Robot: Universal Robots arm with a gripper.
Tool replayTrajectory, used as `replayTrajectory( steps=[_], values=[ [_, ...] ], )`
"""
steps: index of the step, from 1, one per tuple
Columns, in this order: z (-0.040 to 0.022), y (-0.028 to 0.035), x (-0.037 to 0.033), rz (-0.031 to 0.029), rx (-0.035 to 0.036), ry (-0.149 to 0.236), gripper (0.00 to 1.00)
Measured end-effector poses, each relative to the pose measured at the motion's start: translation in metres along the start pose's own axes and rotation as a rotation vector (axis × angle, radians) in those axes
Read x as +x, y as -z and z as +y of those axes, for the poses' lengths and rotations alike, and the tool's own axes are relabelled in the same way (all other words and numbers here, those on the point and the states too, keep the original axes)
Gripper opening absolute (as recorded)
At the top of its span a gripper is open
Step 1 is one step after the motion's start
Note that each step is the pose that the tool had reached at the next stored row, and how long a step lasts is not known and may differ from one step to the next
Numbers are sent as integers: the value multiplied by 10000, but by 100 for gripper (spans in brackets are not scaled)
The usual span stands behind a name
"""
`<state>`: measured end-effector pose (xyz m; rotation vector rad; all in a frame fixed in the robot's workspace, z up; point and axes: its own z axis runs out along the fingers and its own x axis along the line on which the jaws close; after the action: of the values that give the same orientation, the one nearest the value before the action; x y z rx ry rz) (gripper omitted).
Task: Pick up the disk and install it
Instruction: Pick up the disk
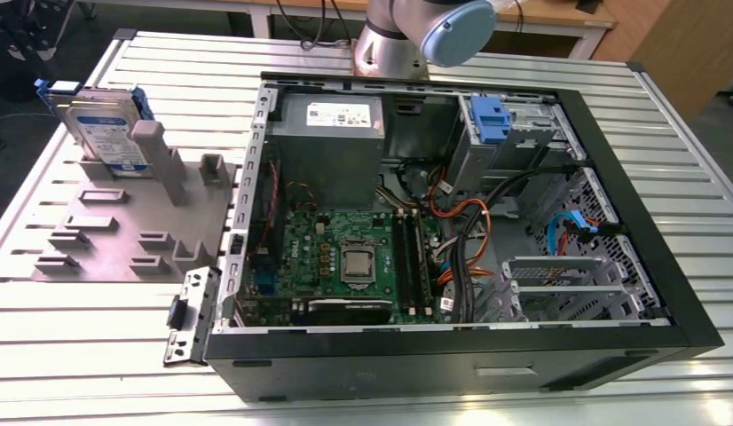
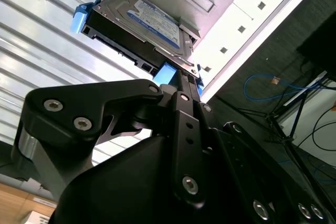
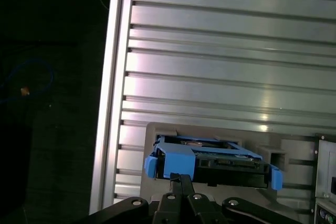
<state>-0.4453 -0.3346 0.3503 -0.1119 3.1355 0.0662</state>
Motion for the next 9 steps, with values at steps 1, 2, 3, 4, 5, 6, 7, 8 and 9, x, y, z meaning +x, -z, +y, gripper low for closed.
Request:
replayTrajectory(
  steps=[1,2,3,4,5,6,7,8,9],
  values=[
    [0,0,0,0,0,18,11],
    [0,0,0,1,0,37,11],
    [0,0,0,2,0,56,11],
    [0,0,0,2,-1,74,11],
    [0,0,0,4,0,92,11],
    [0,0,0,4,-1,112,11],
    [0,0,0,5,-1,130,11],
    [0,0,0,5,-1,145,11],
    [0,0,0,6,-1,155,11]
  ],
)
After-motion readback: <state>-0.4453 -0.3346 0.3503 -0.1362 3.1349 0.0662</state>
